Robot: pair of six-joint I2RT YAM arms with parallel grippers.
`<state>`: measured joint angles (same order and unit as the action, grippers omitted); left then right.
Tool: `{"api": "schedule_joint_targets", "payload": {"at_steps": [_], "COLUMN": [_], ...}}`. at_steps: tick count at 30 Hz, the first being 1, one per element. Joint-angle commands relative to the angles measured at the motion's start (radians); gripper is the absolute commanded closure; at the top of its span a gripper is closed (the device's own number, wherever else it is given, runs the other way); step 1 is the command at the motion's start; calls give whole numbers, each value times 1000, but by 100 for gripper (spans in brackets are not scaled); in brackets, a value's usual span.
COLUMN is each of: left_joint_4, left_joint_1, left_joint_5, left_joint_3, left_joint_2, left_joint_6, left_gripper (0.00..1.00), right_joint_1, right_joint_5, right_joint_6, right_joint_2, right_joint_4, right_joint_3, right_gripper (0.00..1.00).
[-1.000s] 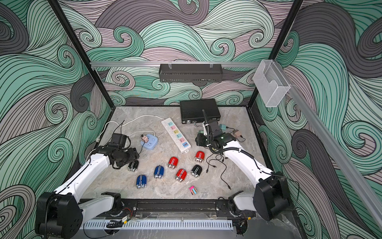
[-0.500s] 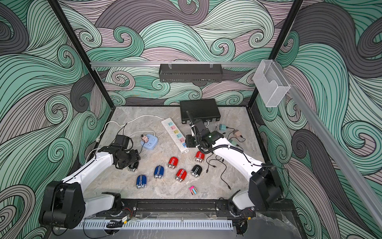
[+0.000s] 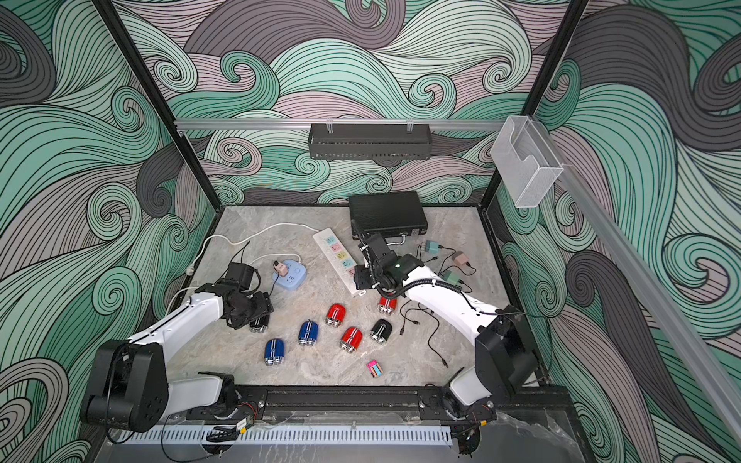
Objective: Unplug the electric shaver
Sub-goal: Pick up the electric shaver from the center of the board.
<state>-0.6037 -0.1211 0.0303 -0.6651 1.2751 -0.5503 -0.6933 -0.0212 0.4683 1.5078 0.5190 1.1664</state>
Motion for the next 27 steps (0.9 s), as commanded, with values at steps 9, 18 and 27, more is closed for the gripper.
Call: {"api": "schedule_joint_targets", "payload": {"at_steps": [9,18,27], "left_joint_4": [-20,-53,-57], "left_joint_1": [-102,-138,-162], "left_joint_5": [-57,-119,-109], "left_joint_3": [-49,-78,-87], "left_joint_2": [81,109,171], "left_joint_6": [8,20,26], "left_gripper": [22,26,27], "right_joint_1": [-23,-33,-43], "right_joint_5": [18,18,21], "right_joint_6": [17,19,23], "right_joint_2": [27,44,55], "right_joint_4": [-11,-11,-14], "right_joint_3": [22,35,36], "right_gripper": [51,51,51]}}
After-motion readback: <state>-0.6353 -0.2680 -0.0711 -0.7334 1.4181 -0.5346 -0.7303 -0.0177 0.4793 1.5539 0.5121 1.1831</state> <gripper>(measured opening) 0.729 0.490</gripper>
